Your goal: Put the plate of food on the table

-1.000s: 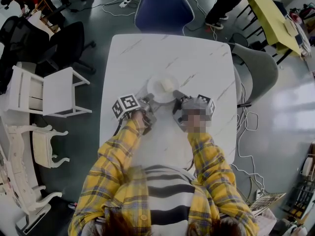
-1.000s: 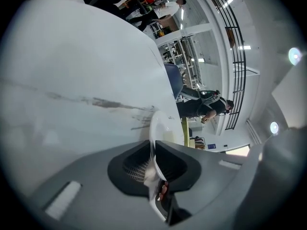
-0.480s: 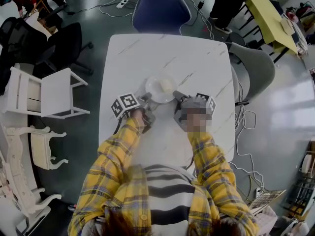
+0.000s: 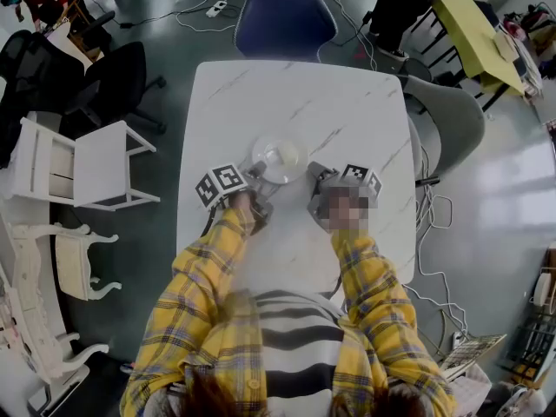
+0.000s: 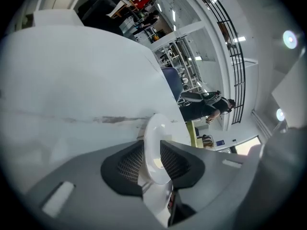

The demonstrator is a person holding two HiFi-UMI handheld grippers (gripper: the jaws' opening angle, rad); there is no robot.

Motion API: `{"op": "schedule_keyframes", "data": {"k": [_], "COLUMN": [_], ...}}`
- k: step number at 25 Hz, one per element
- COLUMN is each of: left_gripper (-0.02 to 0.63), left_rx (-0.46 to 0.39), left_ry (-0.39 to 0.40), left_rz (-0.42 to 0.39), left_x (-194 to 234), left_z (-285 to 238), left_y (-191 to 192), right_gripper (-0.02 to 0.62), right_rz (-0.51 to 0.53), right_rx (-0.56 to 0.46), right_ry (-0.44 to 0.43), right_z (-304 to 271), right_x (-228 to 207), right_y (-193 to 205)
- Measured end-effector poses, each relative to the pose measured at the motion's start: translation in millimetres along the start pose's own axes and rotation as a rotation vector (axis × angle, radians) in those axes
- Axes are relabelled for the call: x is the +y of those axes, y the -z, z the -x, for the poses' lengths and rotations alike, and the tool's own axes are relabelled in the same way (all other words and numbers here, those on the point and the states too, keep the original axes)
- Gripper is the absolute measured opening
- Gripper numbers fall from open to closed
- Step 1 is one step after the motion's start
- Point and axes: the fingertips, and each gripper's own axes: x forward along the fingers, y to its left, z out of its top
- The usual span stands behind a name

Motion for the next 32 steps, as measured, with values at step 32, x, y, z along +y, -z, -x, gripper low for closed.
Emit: {"op": "schedule_keyframes", "data": {"k": [32], "left_gripper": [-0.003], "left_rx": [-0.12], "left_ry": [0.164], "left_rz": [0.027], "left_x": [-17.8], "left_z": [43.8], "left_y": [0.7], "right_gripper": [0.002], "right_rz": [0.235], "right_rx": [0.051], "right_ry": [-0.012], "right_z": [18.1], "right_x": [29.5], "right_y": [35.1]}}
